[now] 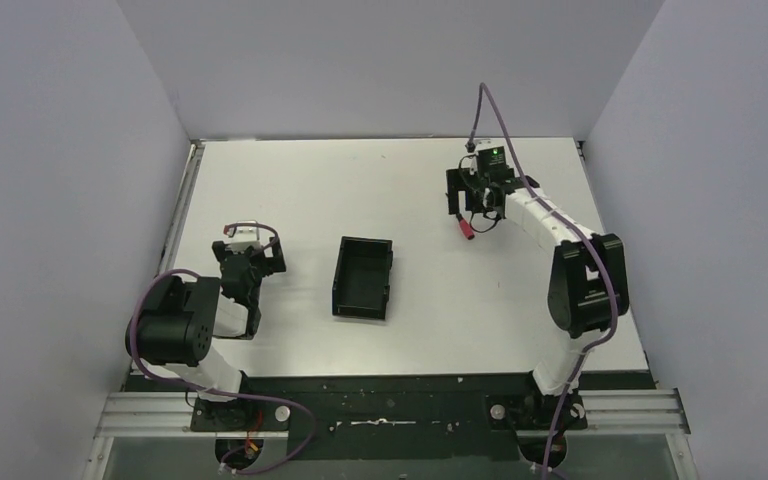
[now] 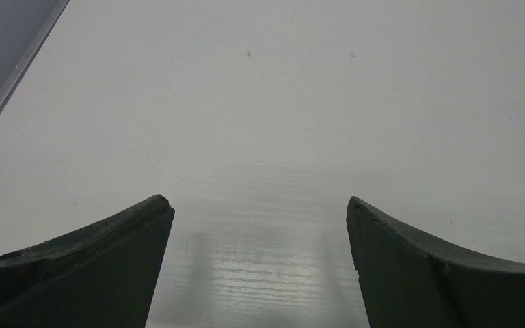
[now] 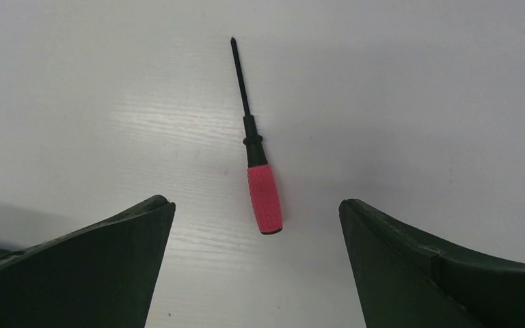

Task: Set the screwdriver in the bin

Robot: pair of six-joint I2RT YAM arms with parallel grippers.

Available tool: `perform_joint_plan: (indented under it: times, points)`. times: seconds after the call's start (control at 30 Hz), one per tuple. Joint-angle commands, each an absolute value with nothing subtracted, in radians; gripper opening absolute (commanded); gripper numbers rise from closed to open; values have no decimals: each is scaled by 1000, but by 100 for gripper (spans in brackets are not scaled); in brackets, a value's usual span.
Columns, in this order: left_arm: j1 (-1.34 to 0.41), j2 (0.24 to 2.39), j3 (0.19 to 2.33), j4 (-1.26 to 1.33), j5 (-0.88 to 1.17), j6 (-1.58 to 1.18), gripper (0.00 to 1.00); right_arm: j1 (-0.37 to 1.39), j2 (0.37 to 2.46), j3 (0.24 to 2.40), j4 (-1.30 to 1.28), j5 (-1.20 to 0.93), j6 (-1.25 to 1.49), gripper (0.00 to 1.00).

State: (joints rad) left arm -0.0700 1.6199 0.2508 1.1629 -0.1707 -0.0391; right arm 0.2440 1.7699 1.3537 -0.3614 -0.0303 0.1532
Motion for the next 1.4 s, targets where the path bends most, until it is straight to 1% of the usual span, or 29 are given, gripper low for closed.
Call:
perform_joint_plan:
  times: [0.0,0.3,0.37,0.4,0.43,0.47,0.53,0.6,0.8,1.0,1.17,1.37]
  points:
    - [-69,1610,255,1209,-161,-32,97,257,1870,1476,-538,-26,76,95]
    - [-69,1609,255,1209,-161,-31,97,257,2059,1569,-558,-44,68,83]
    - [-69,1610,254,1209,-161,-32,97,256,2100,1588,-553,-42,79,78]
    - [-69,1609,254,1210,-162,-32,97,255,2120,1600,-558,-36,91,72]
    - [-69,1610,255,1210,-161,-32,97,255,2136,1609,-566,-32,102,62]
    - [-69,1610,254,1209,-161,-32,97,255,2149,1616,-572,-28,111,49]
    - [-68,1610,254,1209,-161,-31,97,257,2153,1617,-575,-27,128,18]
    - [-69,1609,255,1209,-161,-31,97,257,2129,1622,-582,-14,145,0]
    - [-69,1609,255,1210,-161,-32,97,257,1981,1655,-666,70,252,0]
    - [-69,1611,254,1208,-161,-31,97,285,1810,1623,-771,85,359,0]
    - [-69,1610,255,1209,-162,-31,97,417,1677,1602,-814,147,420,0]
    - [-69,1610,254,1209,-162,-32,97,648,1665,1704,-875,196,503,0]
